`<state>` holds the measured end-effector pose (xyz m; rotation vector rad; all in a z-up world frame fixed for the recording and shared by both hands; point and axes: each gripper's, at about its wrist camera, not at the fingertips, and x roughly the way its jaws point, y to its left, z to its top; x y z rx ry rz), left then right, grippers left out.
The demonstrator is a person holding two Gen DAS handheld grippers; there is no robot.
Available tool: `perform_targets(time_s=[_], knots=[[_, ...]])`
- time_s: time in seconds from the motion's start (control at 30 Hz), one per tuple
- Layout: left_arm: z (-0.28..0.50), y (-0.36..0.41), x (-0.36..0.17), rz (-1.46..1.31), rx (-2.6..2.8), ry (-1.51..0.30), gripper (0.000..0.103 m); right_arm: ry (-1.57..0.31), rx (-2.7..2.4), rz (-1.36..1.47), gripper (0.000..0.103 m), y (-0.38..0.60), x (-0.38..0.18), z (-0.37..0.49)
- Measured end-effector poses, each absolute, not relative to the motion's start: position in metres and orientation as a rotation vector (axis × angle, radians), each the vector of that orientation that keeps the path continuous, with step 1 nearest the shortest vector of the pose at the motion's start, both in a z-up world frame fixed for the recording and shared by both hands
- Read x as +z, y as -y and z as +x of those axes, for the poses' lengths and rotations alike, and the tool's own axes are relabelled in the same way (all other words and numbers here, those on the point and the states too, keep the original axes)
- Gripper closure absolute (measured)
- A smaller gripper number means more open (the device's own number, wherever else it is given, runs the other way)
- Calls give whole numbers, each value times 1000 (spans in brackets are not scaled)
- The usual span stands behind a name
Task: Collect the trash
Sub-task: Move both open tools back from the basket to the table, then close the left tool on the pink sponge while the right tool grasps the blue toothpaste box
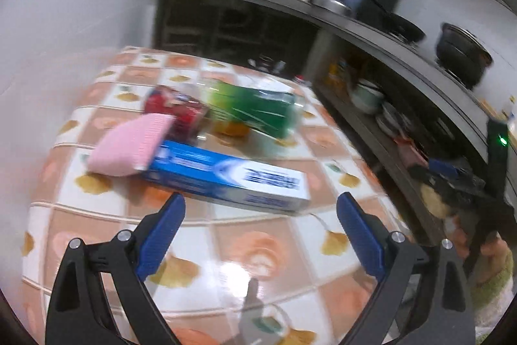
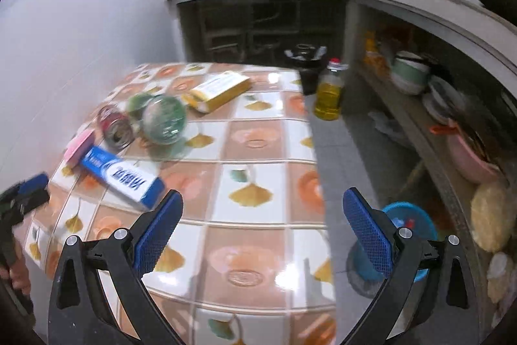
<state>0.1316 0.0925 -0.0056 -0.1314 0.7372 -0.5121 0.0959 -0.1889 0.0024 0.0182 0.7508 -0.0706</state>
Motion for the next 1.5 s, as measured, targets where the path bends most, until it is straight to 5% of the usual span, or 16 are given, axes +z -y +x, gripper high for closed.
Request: perform_targets(time_s=[0.3,0.57,1.03,1.5], knots=[[158,-107,-24,233,-282,-630,12,-837,176,81,8,152,-14,129],[193,-107,-49,444,-269,-633,42,-921,466,6,8,96,-24,186],[203,-99,-75,689,-231,-616,69,-1047,665,-283,8,23,-63,239],[162,-95,-76,763,-212,-641,72,-1075,665,-429,41,9,-84,228]])
